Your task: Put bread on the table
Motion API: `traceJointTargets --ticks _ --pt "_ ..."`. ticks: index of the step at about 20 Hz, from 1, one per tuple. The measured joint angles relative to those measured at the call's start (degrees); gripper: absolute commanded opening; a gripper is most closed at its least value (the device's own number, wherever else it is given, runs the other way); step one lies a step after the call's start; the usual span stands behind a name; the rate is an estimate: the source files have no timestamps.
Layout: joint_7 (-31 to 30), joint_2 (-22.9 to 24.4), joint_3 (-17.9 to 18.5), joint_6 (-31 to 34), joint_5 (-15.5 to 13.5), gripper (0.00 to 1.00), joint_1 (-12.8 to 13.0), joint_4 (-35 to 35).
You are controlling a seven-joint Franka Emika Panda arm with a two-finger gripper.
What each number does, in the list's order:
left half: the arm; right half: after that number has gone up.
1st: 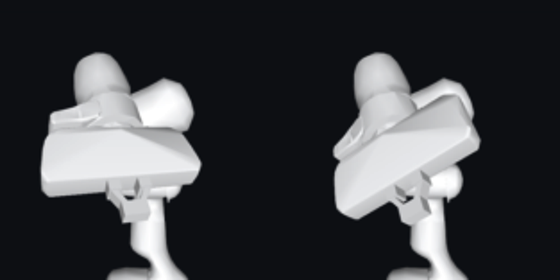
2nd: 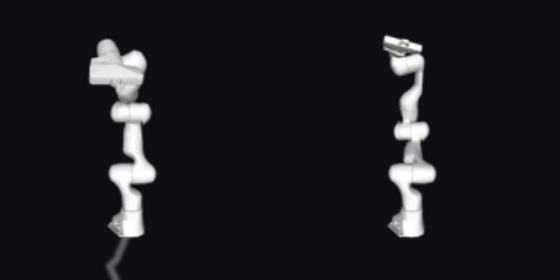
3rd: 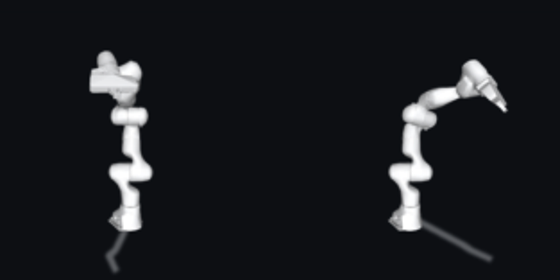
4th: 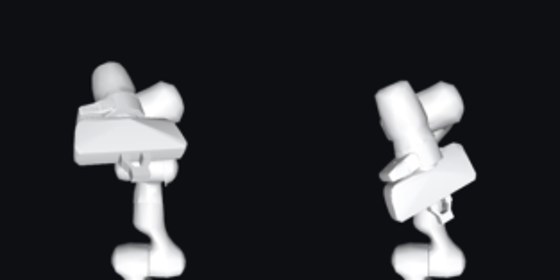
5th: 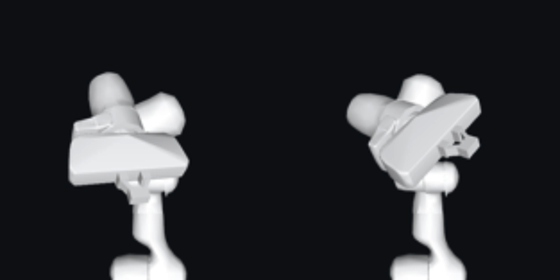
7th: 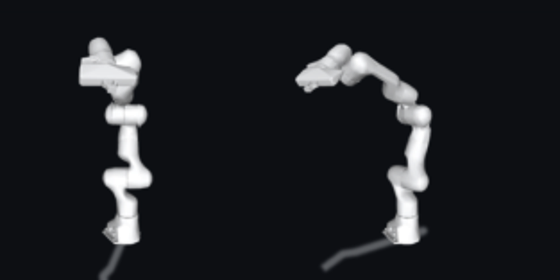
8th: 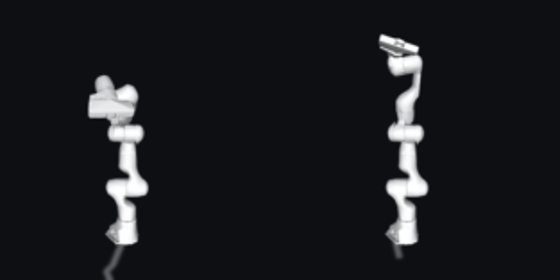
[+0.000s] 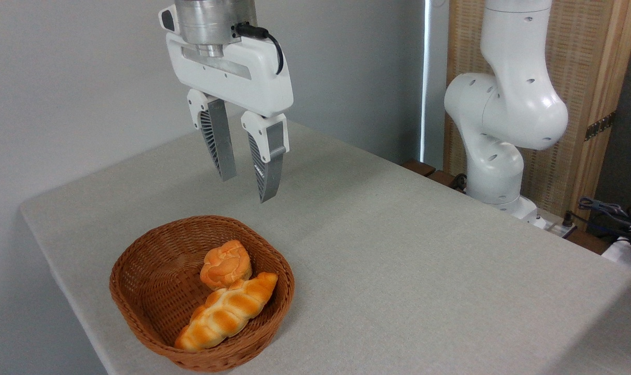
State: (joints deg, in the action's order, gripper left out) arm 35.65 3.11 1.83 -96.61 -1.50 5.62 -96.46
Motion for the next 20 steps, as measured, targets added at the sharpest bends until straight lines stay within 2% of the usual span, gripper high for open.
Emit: traceJointTargets --ticks 6,20 --pt "1.9 -0.3 0.1 0.0 0.0 1.00 -0.1 -0.1" --pt "2.0 -0.3 0.1 0.0 0.0 1.00 -0.1 -0.1"
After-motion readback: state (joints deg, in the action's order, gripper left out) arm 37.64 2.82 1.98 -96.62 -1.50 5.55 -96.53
